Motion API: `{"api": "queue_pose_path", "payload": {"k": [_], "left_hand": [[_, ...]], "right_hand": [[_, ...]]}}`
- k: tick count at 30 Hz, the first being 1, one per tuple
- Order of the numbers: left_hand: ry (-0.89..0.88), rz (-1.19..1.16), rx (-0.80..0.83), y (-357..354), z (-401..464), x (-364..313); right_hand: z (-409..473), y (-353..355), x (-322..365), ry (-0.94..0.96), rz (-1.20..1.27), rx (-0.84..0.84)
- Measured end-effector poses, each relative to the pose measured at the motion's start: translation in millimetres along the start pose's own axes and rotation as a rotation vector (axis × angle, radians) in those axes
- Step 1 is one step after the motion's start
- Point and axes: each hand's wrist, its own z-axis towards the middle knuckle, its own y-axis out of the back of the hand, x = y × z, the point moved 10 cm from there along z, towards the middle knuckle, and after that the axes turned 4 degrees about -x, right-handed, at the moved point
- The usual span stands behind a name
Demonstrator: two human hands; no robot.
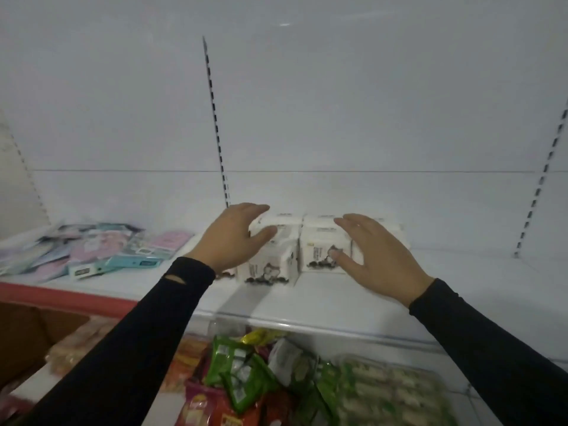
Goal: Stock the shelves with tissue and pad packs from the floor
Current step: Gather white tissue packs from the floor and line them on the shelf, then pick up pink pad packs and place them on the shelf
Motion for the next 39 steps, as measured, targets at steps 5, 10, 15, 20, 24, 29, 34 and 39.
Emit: {"api": "queue_pose_path", "payload": {"k": [5,10,15,20,24,29,34,39], "left_hand": [[0.172,0.140,-0.163,56,-103,37],[0.521,0.367,-0.179,89,-264,37],[0.947,0.533,-0.188,112,-442,-13],[1.260,0.593,-0.169,127,-604,-90],[1.474,0.595,-0.182,133,-709,-138],[1.707,0.524,-0.227,119,-833,-172],[1.879,0.369,-0.165,69,-960,-176],[2.018,0.239,-0.016,2,-1083,-161]], "right_hand": [[-2,-20,90,0.232,0.133,0.011],[-38,-44,164,0.454,0.369,0.062],[-121,-81,234,0.627,0.565,0.265],[-230,-94,317,0.856,0.673,0.486],[-314,-103,382,1.010,0.728,0.657],[-426,-128,455,1.195,0.696,0.860],[-551,-174,519,1.308,0.602,1.077],[-675,-246,556,1.413,0.456,1.251]]}}
